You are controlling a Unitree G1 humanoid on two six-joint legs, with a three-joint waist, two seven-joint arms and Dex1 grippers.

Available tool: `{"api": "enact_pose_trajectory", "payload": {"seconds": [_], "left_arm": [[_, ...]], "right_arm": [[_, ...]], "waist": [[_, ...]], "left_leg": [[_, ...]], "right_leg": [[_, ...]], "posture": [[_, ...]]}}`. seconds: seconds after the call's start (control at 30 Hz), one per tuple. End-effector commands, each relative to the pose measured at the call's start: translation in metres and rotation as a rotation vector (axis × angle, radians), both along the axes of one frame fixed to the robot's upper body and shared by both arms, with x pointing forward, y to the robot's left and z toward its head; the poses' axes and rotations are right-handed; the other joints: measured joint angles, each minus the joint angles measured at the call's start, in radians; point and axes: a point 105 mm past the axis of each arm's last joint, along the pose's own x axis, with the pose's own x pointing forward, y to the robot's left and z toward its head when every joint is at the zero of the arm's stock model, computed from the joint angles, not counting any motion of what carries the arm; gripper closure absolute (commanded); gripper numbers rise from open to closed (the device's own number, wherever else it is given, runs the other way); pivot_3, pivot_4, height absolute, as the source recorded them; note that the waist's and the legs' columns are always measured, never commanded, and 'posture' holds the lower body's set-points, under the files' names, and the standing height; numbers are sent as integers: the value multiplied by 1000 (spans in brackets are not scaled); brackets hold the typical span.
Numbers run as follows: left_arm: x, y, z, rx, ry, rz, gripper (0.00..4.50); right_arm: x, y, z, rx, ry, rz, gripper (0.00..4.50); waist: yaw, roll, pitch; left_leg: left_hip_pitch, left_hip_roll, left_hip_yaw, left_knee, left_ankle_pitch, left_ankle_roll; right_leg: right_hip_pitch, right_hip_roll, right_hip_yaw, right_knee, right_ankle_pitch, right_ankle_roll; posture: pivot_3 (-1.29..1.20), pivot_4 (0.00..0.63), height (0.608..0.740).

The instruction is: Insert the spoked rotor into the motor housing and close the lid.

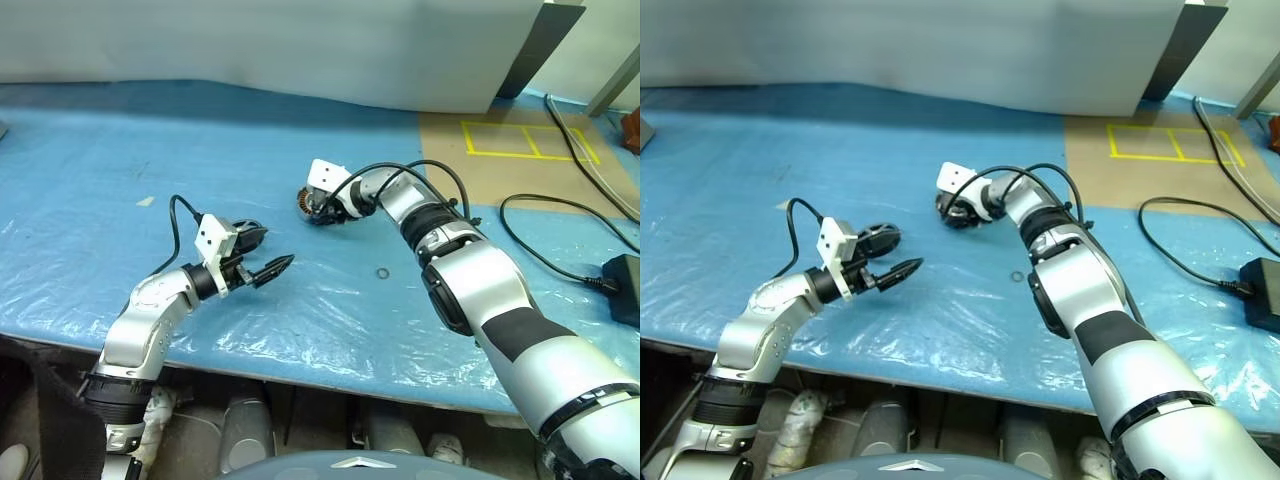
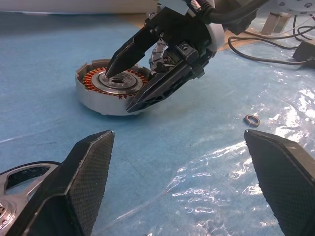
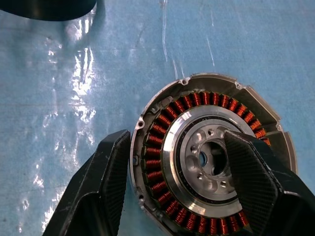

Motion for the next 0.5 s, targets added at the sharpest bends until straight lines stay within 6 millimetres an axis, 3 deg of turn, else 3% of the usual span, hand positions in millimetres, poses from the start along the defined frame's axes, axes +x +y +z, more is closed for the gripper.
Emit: {"api": "enact_pose_trajectory", "payload": {"seconds": [0.03,0.23,0.5], "left_arm": [[-1,-4,10,-2,-46,-14,44],[-1,-5,9,-3,-42,-17,44],[-1,-7,6,-5,-33,-25,44]], "right_arm": [[3,-6,1,-30,-38,-7,1370],[1,-9,0,-51,-26,16,1370],[-2,0,19,31,-1,63,1370]], "waist": [[1,0,0],[4,0,0],[2,0,0]], "left_leg": [[0,0,0,0,0,0],[0,0,0,1,-1,-1],[0,0,0,1,0,0]], "right_leg": [[0,0,0,0,0,0],[0,0,0,1,0,0],[0,0,0,1,0,0]], "posture": [[0,150,740],[0,150,740],[0,150,740]]}}
